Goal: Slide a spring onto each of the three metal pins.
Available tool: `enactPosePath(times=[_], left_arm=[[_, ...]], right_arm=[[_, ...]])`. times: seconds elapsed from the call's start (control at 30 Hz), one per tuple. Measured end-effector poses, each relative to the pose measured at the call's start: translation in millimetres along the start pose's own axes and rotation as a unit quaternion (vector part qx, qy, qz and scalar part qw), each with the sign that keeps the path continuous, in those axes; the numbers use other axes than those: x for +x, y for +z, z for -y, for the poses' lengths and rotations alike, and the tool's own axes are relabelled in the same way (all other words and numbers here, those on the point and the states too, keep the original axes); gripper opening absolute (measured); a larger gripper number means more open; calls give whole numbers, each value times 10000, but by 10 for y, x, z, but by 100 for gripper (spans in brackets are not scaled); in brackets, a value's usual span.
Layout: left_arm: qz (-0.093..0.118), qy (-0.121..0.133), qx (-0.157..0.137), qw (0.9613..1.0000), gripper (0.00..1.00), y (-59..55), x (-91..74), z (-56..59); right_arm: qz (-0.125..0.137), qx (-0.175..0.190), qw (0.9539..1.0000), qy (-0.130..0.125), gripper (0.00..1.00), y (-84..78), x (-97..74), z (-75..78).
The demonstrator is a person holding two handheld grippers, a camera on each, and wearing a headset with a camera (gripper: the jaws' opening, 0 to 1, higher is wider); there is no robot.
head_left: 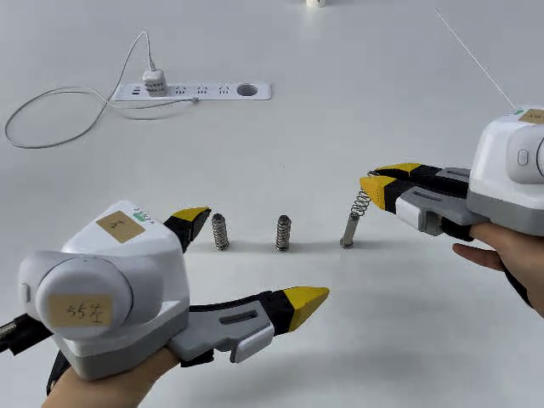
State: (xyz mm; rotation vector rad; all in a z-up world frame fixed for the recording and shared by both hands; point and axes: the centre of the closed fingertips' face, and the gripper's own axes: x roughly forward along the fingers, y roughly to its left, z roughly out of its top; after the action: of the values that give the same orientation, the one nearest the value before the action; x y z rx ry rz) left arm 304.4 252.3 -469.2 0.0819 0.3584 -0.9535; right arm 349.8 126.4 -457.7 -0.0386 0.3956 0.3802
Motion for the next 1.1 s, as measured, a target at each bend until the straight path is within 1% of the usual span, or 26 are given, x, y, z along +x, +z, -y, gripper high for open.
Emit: enactPosePath(times=[0.03, 0.17, 0.3, 0.43, 0.5, 0.63, 0.7, 0.77, 0.93, 1.1], left_arm=[[-7, 39, -30, 10000, 98, -6, -9, -22], [-14, 115, -121, 9999, 100, -24, -32, -80], [-29, 172, -170, 9997, 100, -38, -46, -125], [-42, 219, -208, 9995, 100, -51, -62, -165], [-44, 234, -254, 9994, 100, -56, -70, -177], [-62, 241, -236, 9994, 100, -64, -80, -179], [-73, 229, -239, 9994, 100, -71, -81, -171], [-92, 229, -222, 9994, 100, -82, -80, -168], [-95, 216, -289, 9993, 100, -95, -73, -156], [-104, 235, -345, 9991, 100, -109, -76, -161]], right_arm=[[-24, -91, 10000, -30, 12, -13, 6, 4], [-21, -234, 9997, -78, 12, -21, 19, 2], [-8, -276, 9996, -91, 12, -16, 32, 2], [-81, -560, 9983, -111, 12, -50, 37, -29], [-74, -553, 9984, -104, 12, -55, 35, -46], [-113, -652, 9977, -117, 12, -88, 46, -58], [-143, -806, 9965, -141, 12, -106, 49, -71], [-164, -842, 9962, -141, 12, -130, 58, -95], [-258, -985, 9946, -183, 12, -210, 87, -102], [-339, -1015, 9941, -187, 12, -276, 118, -108]])
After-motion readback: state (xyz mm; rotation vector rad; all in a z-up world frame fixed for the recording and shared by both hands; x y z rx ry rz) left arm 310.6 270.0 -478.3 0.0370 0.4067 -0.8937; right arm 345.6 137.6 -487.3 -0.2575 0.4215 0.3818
